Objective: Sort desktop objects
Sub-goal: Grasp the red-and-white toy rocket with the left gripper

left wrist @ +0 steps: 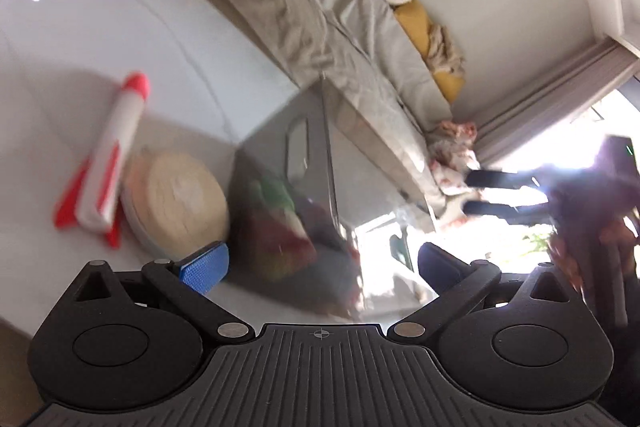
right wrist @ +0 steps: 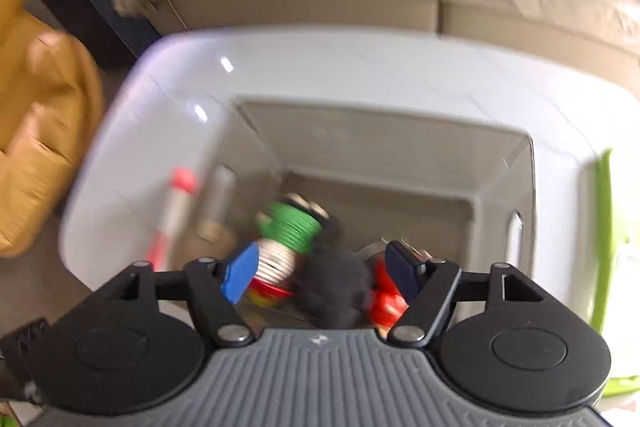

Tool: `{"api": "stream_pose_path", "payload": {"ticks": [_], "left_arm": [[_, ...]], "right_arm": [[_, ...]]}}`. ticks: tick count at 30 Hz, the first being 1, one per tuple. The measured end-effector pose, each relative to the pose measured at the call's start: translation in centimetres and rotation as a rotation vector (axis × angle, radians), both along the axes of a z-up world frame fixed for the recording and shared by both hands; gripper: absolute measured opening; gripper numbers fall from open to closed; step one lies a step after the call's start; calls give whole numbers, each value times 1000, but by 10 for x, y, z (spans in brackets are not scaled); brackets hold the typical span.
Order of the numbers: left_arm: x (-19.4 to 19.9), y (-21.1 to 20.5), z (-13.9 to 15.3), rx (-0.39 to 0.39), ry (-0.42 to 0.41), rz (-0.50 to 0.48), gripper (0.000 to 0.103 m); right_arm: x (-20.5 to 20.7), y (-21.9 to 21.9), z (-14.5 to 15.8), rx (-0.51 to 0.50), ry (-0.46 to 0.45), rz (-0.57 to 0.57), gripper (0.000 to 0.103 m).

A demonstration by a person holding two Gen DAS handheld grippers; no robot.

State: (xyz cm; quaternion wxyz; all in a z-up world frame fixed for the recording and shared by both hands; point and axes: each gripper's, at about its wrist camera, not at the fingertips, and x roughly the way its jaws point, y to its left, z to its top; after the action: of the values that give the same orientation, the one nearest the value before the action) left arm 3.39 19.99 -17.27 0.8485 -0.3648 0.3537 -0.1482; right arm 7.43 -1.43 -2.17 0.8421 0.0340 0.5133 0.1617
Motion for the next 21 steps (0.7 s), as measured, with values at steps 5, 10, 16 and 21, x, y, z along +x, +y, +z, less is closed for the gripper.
{"api": "stream_pose_path", "payload": {"ticks": [5, 10, 16, 21], "left_arm": [[86, 28, 10, 418, 335, 56, 103], [139, 13, -36, 561, 559, -34, 103], [161, -9, -61, 604, 632, 8, 100], [182, 2, -73, 490, 697, 82, 44]], "right_arm": [[-63, -13, 18, 243, -118, 30, 81], [-94, -42, -32, 393, -104, -60, 81], [-111, -103, -72, 480, -90, -178, 81], [-123, -148, -94, 512, -78, -276, 81]]}}
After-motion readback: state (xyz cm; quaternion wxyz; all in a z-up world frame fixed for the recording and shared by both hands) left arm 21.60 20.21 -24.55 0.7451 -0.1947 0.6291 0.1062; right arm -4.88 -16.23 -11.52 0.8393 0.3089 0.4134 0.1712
